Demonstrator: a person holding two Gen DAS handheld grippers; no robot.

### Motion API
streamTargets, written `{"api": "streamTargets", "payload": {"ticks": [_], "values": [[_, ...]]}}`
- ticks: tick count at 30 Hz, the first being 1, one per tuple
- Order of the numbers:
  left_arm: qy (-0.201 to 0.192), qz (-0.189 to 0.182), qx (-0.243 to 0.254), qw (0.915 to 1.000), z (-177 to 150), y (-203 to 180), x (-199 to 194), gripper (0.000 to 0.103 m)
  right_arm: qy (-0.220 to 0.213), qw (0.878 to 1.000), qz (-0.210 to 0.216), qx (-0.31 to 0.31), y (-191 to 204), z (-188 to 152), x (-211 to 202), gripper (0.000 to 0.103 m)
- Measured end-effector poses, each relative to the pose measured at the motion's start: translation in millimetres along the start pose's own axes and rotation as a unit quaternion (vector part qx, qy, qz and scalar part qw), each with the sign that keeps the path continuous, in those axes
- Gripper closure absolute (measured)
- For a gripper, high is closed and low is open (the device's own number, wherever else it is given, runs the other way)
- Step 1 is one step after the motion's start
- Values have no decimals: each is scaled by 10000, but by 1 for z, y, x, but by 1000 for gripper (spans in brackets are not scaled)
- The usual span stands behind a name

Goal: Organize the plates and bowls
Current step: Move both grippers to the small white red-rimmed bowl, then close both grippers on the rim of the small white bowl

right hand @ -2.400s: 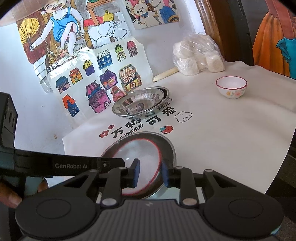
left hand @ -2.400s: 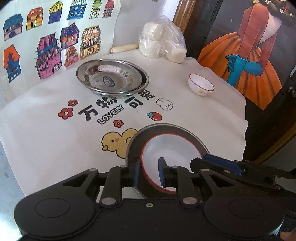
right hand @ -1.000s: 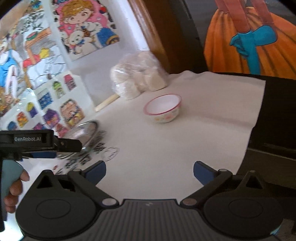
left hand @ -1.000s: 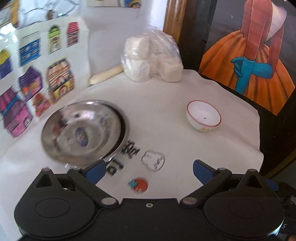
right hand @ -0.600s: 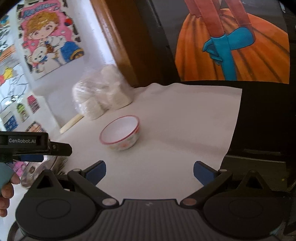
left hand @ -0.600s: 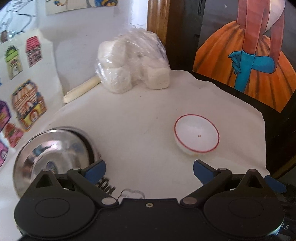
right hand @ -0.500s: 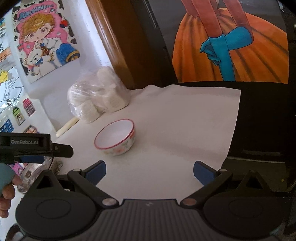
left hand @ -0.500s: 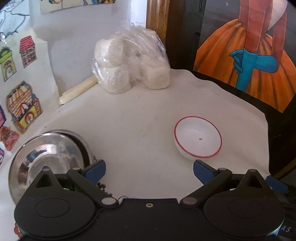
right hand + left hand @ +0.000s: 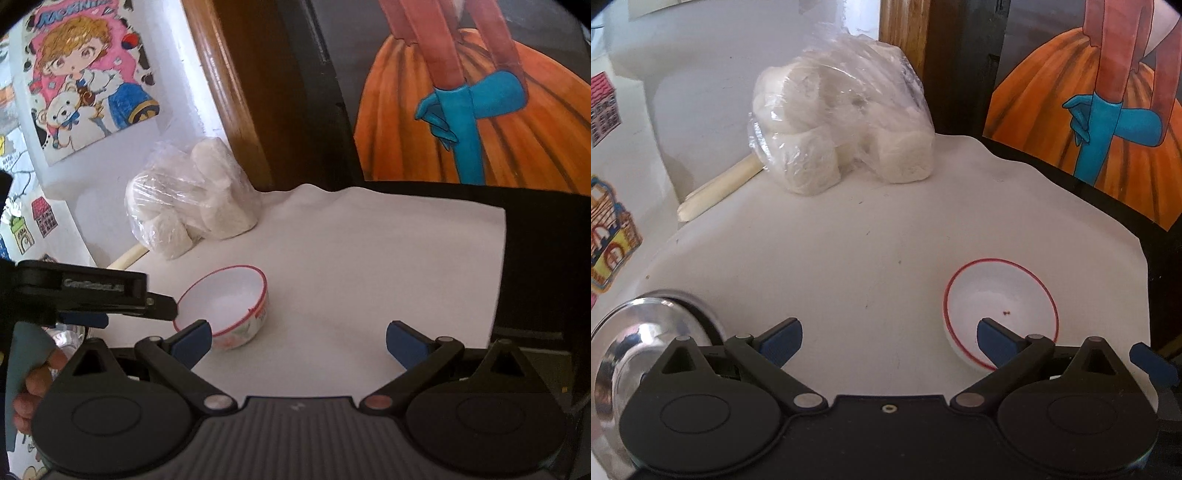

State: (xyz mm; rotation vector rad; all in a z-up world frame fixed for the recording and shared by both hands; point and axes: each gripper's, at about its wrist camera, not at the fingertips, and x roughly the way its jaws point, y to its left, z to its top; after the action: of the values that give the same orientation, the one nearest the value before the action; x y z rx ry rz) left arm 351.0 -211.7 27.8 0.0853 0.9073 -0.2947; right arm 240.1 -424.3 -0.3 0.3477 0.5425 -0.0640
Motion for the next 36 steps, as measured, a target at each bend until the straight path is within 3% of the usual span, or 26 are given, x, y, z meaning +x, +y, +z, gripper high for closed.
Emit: {"api": "streamTargets", "payload": {"ticks": [9,16,21,25,33,36], "values": [[182,175,-72,9997,8,7,30,2,108,9998,-91,-144,14,6,23,0],[231,79,-8,9997,8,5,33,3,159,9998,-80,-134,15,6,33,1],[251,-92,67,9996,6,1,31,17,185,9997,-58,-114,15,7,35,19],[260,-302,-85,9992,5,5,31,25,228,9997,13,-82,15,7,36,26],[260,-654,-185,9973,4,-1,27,59,271,9994,207,-44,18,6,40,46],[247,-702,-119,9972,4,-5,26,65,305,9990,312,25,19,6,41,53]]}}
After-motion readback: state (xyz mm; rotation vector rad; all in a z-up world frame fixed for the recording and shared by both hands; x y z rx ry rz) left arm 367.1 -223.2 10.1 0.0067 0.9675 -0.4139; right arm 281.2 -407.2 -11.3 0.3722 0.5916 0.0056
